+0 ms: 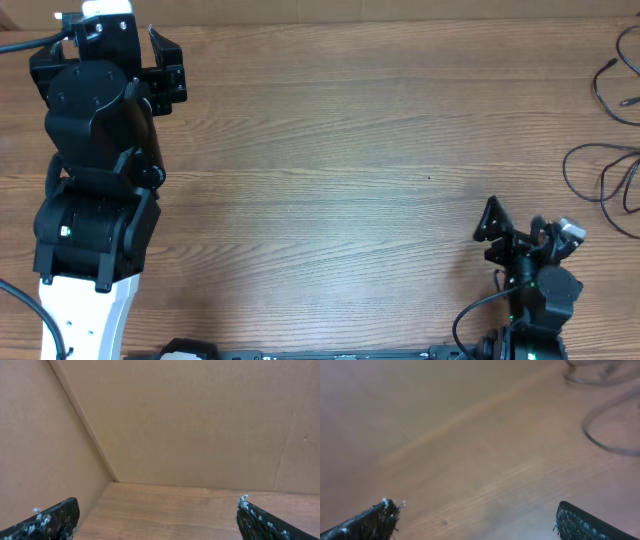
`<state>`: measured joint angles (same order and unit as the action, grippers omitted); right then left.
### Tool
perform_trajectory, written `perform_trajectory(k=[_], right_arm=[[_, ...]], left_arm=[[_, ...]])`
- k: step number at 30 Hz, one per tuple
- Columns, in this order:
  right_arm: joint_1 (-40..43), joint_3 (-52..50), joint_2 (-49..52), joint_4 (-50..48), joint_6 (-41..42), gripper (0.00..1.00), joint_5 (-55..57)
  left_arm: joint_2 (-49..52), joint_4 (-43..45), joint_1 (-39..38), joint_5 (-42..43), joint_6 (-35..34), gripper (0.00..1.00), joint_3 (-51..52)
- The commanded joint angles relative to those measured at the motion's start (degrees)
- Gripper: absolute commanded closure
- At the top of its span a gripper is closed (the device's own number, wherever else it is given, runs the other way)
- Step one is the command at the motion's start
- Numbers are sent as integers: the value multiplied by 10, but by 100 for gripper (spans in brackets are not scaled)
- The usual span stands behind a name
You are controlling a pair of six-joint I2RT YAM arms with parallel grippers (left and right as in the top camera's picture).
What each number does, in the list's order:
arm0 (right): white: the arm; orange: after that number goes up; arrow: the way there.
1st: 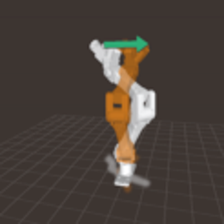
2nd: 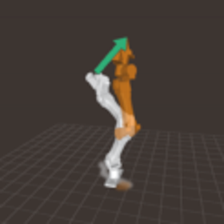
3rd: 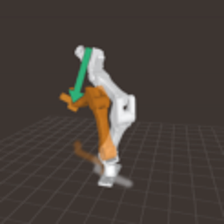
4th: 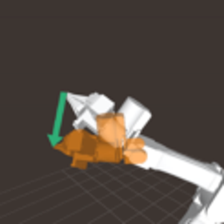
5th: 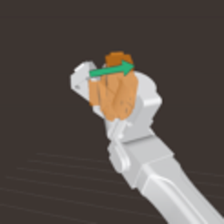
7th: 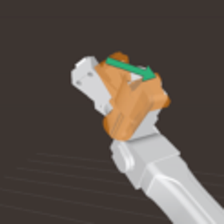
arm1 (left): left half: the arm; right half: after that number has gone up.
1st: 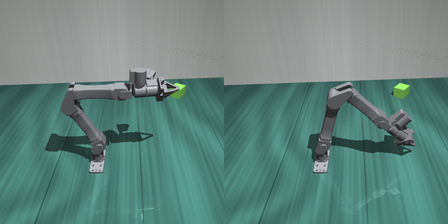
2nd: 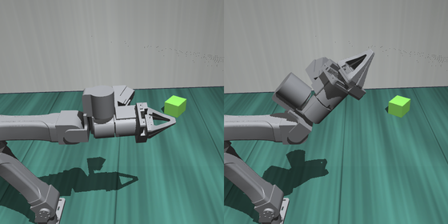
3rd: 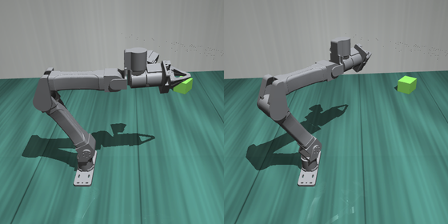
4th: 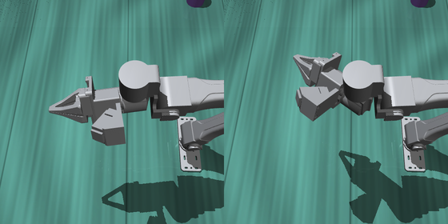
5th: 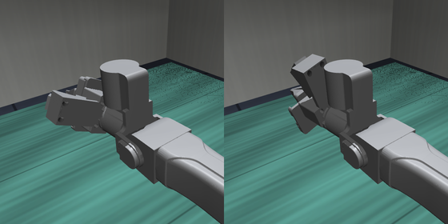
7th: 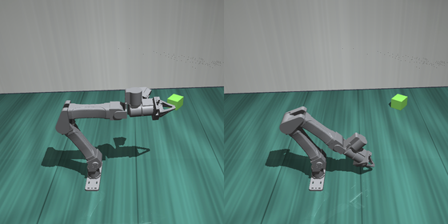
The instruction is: Untangle cables
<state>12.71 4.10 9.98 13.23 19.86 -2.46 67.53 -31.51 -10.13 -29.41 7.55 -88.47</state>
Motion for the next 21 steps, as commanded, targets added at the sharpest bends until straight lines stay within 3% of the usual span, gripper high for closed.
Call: perform_trajectory(k=[1, 13, 21], right_arm=[[1, -1, -1, 1, -2, 0, 29], [1, -1, 0, 1, -4, 0, 28], [1, -1, 0, 1, -4, 0, 28]], left_arm=[[-5, 1, -4, -6, 6, 0, 2], [-5, -9, -4, -4, 5, 0, 2], [-4, -12, -4, 150, 6, 0, 2]])
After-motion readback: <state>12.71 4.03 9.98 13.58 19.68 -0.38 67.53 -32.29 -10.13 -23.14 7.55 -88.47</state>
